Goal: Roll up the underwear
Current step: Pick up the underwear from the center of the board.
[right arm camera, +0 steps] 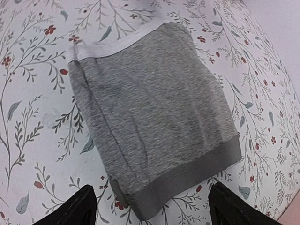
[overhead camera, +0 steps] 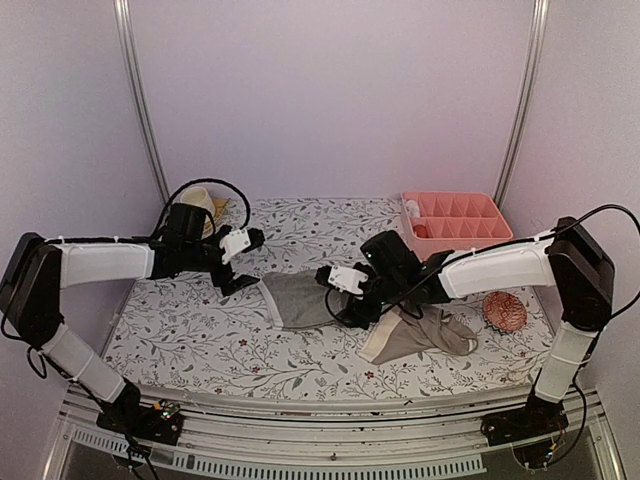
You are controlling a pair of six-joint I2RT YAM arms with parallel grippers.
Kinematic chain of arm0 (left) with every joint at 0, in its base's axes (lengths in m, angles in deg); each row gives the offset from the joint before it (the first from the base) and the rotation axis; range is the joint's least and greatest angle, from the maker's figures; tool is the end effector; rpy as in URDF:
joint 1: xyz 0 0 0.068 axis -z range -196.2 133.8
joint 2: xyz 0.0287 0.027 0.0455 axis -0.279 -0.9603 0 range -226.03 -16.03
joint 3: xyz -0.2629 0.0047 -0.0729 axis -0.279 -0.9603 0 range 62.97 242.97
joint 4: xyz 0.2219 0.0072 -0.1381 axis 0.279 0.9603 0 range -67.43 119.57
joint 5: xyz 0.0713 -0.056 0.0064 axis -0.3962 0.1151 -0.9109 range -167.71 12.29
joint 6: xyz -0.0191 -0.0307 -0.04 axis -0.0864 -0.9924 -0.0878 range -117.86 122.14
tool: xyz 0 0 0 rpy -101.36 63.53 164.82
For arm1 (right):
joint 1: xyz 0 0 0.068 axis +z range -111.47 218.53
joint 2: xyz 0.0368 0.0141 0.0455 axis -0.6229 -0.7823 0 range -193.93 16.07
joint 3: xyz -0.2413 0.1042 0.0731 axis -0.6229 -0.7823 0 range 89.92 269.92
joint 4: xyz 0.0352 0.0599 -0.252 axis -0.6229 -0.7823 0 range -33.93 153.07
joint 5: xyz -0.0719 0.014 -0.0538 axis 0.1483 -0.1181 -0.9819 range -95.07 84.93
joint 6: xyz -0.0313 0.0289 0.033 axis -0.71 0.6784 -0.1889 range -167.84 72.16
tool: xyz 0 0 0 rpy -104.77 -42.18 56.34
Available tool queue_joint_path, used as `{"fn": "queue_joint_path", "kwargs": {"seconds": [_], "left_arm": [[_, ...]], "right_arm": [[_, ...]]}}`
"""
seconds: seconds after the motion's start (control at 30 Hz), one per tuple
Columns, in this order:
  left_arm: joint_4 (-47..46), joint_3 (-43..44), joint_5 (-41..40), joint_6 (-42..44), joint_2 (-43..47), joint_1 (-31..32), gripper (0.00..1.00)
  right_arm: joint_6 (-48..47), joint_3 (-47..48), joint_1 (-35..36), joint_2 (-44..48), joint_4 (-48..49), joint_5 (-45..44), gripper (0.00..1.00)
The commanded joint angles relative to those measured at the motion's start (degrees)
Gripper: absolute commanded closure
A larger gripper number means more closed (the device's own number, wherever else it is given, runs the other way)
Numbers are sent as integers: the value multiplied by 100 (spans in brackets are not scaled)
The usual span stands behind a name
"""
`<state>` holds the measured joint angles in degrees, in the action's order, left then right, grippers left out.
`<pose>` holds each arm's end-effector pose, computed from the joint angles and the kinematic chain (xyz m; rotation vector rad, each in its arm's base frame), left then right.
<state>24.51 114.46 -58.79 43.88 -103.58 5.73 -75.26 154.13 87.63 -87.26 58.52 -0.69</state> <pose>0.2990 -0.1328 0.2153 1.3068 1.7674 -0.1759 0.2519 0.2951 0.1868 -1.4834 1.8188 0.2771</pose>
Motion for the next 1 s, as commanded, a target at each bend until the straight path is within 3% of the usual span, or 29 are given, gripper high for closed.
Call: {"fn": "queue_joint_path", "kwargs": {"seconds": [0.0, 0.33, 0.5, 0.67, 0.73, 0.8, 0.9, 0.97], "left_arm": [[-811, -632, -291, 330, 272, 354, 2], [-1280, -1225, -135, 309, 661, 447, 2], [-1358, -1487, 127, 619, 952, 468, 1], [-1358, -1753, 367, 972, 1184, 479, 2], [-1459, -1901, 381, 1150, 1232, 483, 2], [-1615, -2067, 379, 1349, 1260, 487, 2], [-1863, -2301, 302, 1689, 1262, 551, 2], [-2063, -2509, 250, 1944, 1243, 600, 2]], "right_arm": [[-1446, -521, 551, 33, 536, -1102, 16], [-2408, -607, 1253, -1038, 1214, -2736, 20], [-2691, -534, 1343, -1349, 1425, -3118, 31], [-3004, -494, 1478, -1632, 1448, -3292, 50], [-3060, -435, 1509, -1716, 1446, -3293, 70], [-3063, -412, 1534, -1715, 1442, -3233, 84], [-2995, -397, 1554, -1592, 1342, -2932, 95], [-2878, -344, 1551, -1480, 1163, -2607, 97]]}}
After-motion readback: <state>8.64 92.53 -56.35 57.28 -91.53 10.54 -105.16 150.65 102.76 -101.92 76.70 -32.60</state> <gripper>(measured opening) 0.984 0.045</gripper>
